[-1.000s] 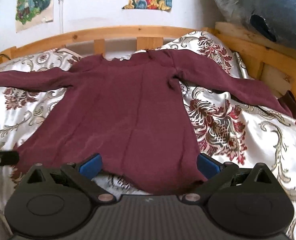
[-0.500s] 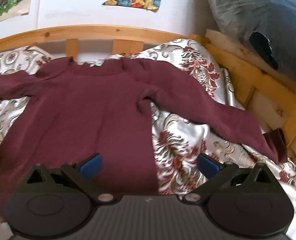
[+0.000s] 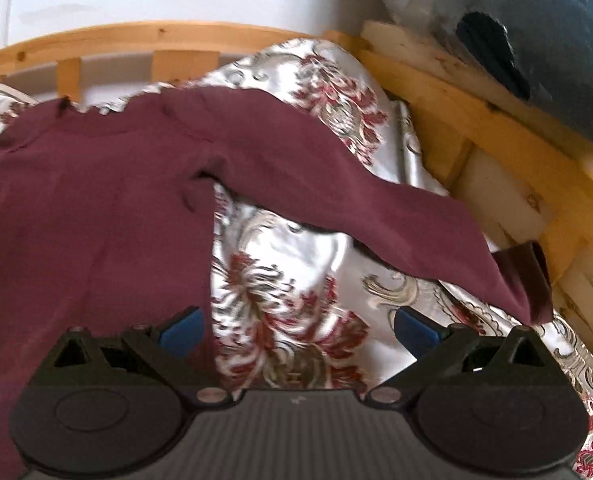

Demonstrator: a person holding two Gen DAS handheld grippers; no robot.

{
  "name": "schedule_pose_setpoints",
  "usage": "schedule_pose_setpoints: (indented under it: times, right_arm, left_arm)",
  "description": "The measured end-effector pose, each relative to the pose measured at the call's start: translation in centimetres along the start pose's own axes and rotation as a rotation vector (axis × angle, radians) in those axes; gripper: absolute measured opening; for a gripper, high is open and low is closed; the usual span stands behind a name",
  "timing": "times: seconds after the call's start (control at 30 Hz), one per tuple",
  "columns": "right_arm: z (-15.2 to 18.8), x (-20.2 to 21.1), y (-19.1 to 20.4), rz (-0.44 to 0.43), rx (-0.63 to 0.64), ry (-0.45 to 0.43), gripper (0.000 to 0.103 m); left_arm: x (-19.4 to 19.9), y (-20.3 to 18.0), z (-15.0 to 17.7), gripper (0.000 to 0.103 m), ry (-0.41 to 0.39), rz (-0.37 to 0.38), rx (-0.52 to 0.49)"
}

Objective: Fold small clothes
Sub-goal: 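Reach the right tool to the sleeve cuff and close on it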

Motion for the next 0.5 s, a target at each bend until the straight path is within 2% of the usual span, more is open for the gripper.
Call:
schedule_pose_setpoints:
  times: [0.1, 0.2, 0.33, 0.5]
  right_arm:
    - [0.1, -0.8, -0.6, 0.027, -0.031, 0.009, 0.103]
    - [0.3, -0.9, -2.0, 0.046, -0.099, -0.021, 0.103]
    - [1.0, -0.4, -6.1, 0.104, -0.244, -0.106, 0.103]
    - [1.5, -1.4, -11.7, 0.23, -0.351, -0.109, 0.103]
  left_arm:
    - [0.1, -0.1, 1.1, 0.102, -0.022, 0.005, -0.02]
    - [0.2, -0.7, 1.3, 0.102, -0.037, 0.018, -0.059]
    - [0.7, -1.4, 1.5, 0.102, -0.079, 0.031, -0.104]
    - [0.9, -1.8, 2.0, 0.102, -0.074, 0.054, -0.114]
Point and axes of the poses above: each gripper's, at about its wrist camera, not at the fingertips, and x roughly against the way its jaws point, y to its left, z to its underside, the point moved 1 cm from there along -x, roughly the way its jaws point, and after that the axes turned 7 degrees about z, right-handed, at the moved point
